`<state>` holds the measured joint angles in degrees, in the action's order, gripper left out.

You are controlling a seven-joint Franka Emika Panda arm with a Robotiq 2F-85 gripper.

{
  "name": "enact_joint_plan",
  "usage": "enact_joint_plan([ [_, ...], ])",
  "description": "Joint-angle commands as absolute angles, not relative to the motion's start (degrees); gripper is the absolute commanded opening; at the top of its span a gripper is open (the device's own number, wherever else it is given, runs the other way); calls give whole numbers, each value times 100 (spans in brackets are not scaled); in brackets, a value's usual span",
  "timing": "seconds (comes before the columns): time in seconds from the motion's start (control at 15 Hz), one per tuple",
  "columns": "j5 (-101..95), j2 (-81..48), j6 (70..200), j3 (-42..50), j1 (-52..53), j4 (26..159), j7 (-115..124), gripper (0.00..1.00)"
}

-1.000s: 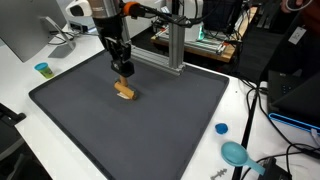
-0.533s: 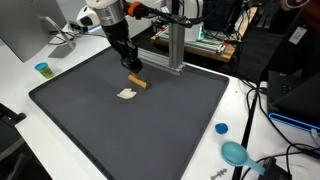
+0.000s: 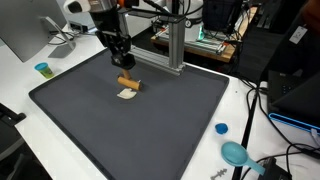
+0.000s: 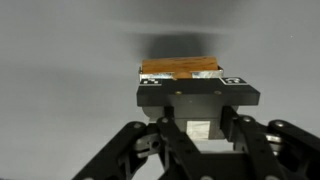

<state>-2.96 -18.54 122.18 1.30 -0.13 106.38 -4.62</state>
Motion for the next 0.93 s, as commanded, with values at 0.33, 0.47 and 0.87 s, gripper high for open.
enact_joint_plan([
  [0.33,-224,-1464,12288,-107,-128,10447,-1906,46],
  [0.47,-383,-1527,12512,-87,-56,10507,-1668,21],
  [0.87,-791,-1974,13120,-11,89,10622,-811,21],
])
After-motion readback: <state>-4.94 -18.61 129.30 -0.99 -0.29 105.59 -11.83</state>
